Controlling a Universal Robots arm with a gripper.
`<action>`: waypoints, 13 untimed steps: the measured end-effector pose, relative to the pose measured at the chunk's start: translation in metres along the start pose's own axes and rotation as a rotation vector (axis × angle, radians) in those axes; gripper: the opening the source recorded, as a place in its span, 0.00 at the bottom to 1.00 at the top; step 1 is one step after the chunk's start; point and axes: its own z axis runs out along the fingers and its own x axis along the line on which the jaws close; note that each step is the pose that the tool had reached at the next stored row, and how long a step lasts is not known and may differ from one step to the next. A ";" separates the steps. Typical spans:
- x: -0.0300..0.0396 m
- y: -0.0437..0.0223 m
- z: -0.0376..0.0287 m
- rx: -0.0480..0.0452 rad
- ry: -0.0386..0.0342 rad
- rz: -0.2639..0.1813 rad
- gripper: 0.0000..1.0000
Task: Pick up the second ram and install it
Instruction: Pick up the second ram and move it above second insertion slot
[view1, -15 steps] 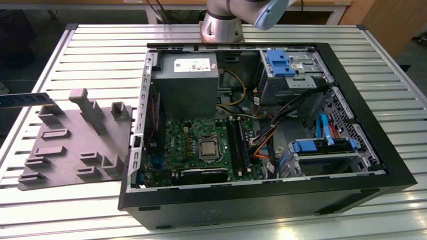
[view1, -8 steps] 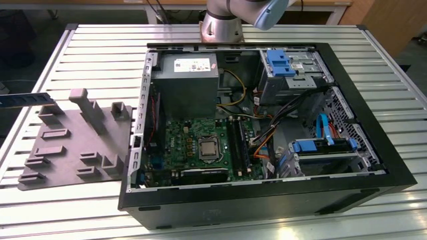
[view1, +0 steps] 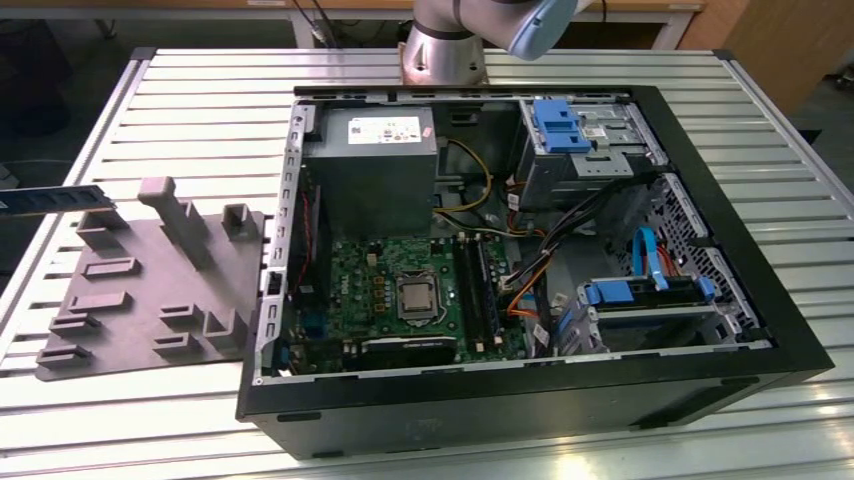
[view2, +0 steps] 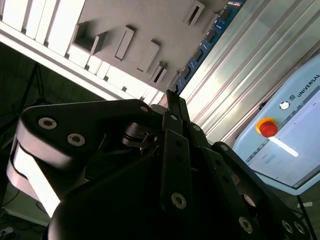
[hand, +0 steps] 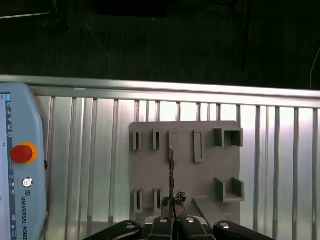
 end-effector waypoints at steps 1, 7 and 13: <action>0.0000 -0.0003 0.0000 0.0000 0.0000 0.000 0.12; 0.0000 -0.0021 -0.0001 -0.0001 0.0001 0.000 0.12; 0.0001 -0.0040 -0.0002 -0.0001 0.0000 0.000 0.12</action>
